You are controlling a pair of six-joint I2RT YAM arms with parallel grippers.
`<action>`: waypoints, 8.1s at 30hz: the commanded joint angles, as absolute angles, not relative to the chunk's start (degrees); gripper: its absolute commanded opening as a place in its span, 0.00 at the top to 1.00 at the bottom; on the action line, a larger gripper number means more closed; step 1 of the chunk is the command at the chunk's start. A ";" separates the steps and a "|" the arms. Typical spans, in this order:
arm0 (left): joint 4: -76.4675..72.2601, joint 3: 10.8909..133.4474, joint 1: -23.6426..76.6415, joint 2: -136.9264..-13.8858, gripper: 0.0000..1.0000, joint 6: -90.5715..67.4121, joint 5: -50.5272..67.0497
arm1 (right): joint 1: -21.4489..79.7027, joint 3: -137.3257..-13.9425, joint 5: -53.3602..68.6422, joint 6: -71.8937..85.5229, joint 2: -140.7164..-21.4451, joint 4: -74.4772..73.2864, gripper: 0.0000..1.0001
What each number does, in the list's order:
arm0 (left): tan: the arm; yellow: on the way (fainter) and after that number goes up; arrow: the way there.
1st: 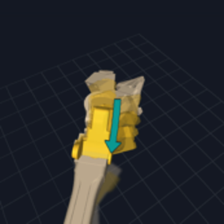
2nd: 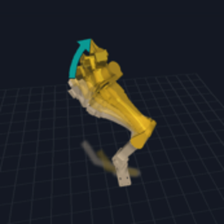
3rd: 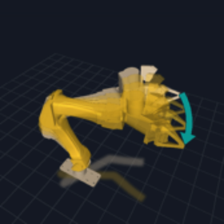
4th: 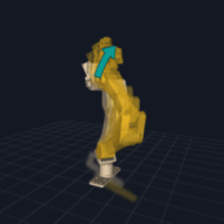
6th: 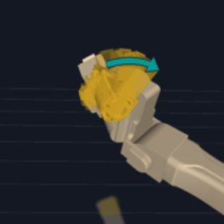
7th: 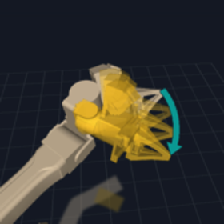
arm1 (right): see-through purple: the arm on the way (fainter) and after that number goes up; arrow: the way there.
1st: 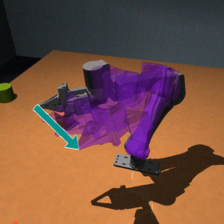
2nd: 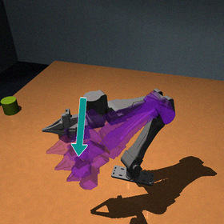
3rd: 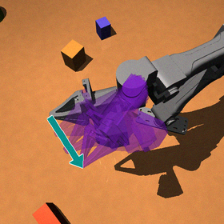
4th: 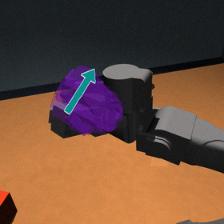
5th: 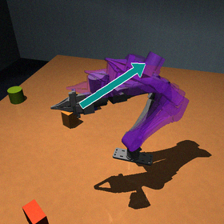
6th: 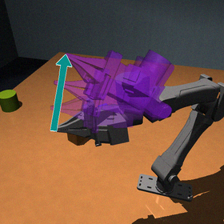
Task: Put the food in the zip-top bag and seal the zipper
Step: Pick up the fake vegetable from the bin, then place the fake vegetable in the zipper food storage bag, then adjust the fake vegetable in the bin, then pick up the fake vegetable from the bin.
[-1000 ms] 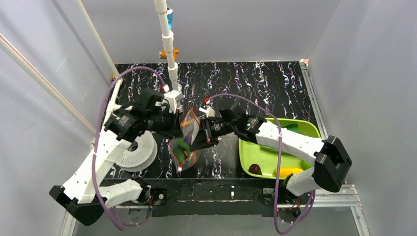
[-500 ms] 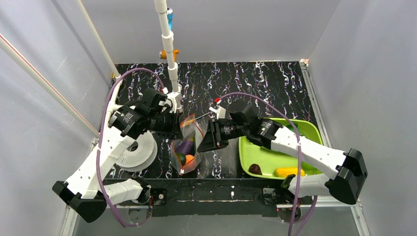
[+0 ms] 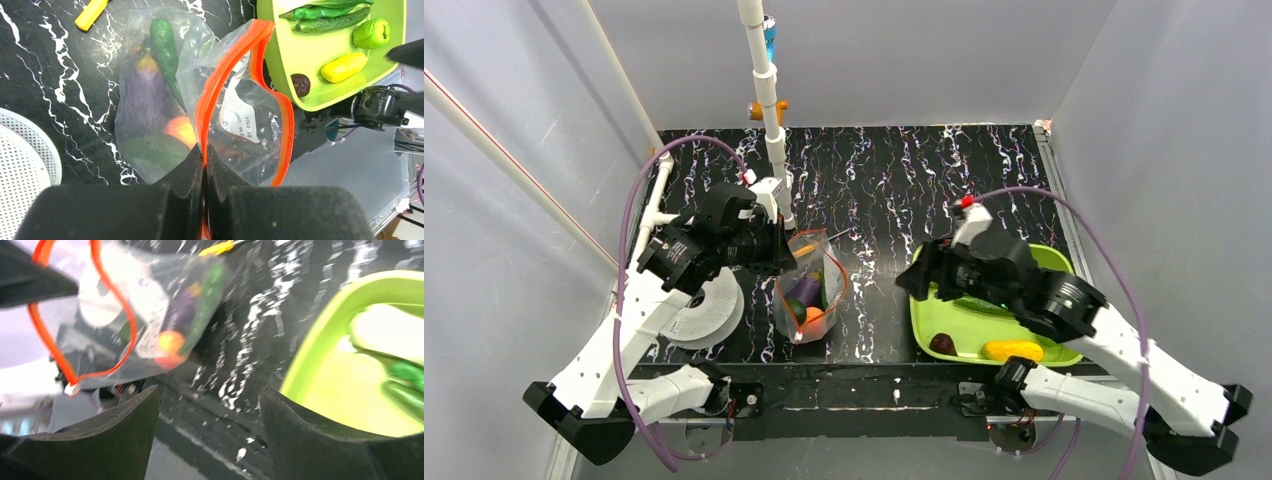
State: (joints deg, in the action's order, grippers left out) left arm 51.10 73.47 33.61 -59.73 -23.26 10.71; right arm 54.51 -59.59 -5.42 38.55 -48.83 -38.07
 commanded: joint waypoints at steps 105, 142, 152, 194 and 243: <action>46.15 65.96 33.59 -56.02 1.00 -26.72 17.32 | 55.23 -59.05 20.25 35.18 -56.62 -7.62 0.99; 44.38 68.47 33.55 -56.41 1.00 -30.00 21.55 | 66.62 -74.22 -10.42 30.76 -73.56 -25.55 0.06; 44.60 68.10 33.60 -56.45 1.00 -29.46 20.75 | 66.62 -70.45 -20.12 29.07 -62.60 -27.05 0.06; 45.56 66.99 33.58 -55.90 1.00 -28.46 19.21 | 24.52 -42.47 -16.18 77.80 -56.78 -58.80 0.11; 46.42 66.95 33.57 -55.16 1.00 -26.63 16.62 | 22.60 -40.30 -2.66 65.38 -52.13 -45.26 0.02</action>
